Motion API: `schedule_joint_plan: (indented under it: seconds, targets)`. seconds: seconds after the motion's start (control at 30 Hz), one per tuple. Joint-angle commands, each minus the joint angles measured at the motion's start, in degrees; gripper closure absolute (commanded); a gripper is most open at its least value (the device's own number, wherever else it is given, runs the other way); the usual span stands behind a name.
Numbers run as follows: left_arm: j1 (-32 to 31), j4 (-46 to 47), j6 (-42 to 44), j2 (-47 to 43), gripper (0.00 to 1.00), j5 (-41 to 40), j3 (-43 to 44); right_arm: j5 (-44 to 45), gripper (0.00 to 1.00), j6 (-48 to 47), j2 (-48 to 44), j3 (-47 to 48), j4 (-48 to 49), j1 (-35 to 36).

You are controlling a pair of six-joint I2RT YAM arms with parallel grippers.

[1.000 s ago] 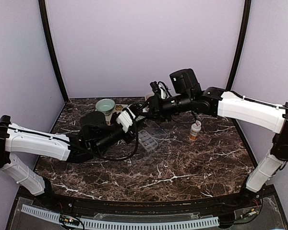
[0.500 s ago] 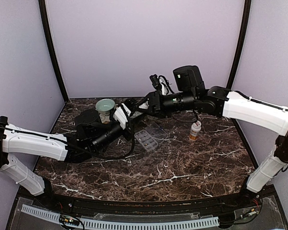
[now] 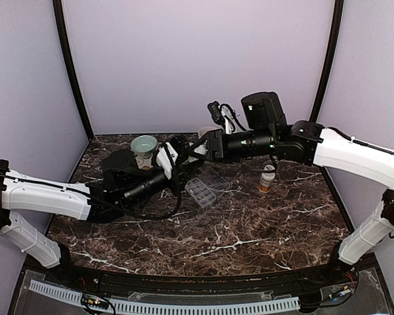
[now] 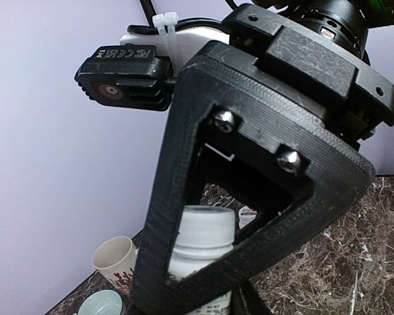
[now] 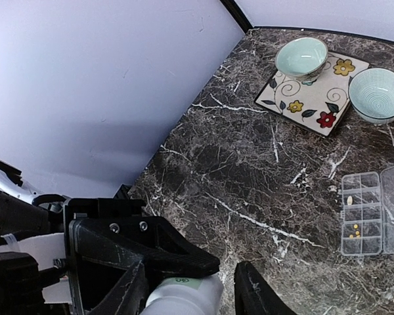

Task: Sort the pills into containers
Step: Screw the lid of the pill bottle onto the pill bottle.

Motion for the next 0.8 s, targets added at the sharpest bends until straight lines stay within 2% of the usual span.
schedule_joint_plan:
  seconds: [0.0, 0.37, 0.77]
  targets:
    - [0.71, 2.38, -2.61, -3.67, 1.00, 3.62, 2.20, 3.61, 0.54, -3.74, -0.87, -2.42, -4.47, 0.85]
    - [2.64, -1.79, -5.49, -3.25, 1.00, 5.30, 3.21, 6.56, 0.50, -7.89, -5.63, -5.16, -4.01, 0.85]
    - [3.72, -4.75, -6.23, -2.15, 1.00, 6.20, 3.79, 4.00, 0.46, -11.34, -8.56, -6.42, -3.02, 0.85]
